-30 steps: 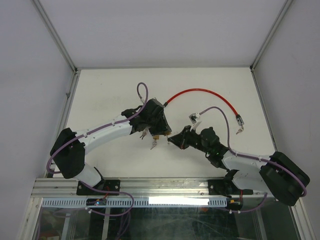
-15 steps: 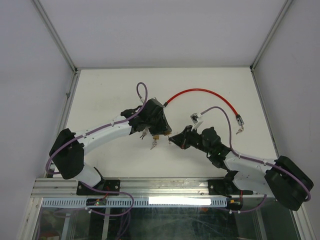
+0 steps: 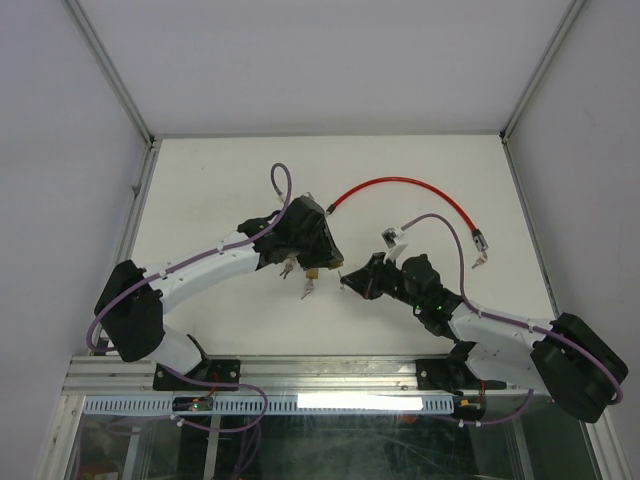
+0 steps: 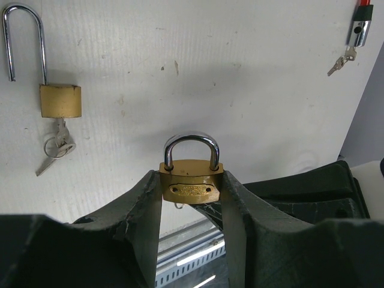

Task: Unlock with the key
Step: Unlock the lock.

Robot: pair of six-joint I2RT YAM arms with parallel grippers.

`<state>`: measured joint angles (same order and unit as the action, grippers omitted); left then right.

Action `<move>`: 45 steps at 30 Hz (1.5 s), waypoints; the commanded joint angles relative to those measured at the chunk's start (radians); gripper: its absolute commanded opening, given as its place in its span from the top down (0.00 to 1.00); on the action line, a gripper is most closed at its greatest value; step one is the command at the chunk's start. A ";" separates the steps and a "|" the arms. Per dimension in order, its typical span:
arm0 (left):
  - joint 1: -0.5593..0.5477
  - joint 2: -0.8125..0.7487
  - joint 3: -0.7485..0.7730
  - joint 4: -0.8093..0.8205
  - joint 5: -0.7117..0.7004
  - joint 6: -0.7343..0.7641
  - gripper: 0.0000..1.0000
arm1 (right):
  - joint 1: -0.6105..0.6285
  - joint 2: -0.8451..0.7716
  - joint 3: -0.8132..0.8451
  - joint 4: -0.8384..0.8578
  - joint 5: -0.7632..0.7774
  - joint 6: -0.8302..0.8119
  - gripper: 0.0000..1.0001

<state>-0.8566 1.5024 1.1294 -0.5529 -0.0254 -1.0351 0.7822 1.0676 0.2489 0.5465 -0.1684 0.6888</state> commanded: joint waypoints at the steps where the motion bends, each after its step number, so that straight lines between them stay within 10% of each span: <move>1: -0.003 -0.053 0.003 0.049 0.003 -0.009 0.93 | -0.004 -0.018 0.032 0.014 0.022 -0.009 1.00; 45: -0.003 -0.057 -0.013 0.071 -0.007 -0.016 0.95 | -0.024 -0.020 0.018 0.099 -0.057 0.044 1.00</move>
<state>-0.8566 1.4986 1.1152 -0.5335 -0.0254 -1.0382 0.7624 1.0763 0.2485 0.5865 -0.2337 0.7242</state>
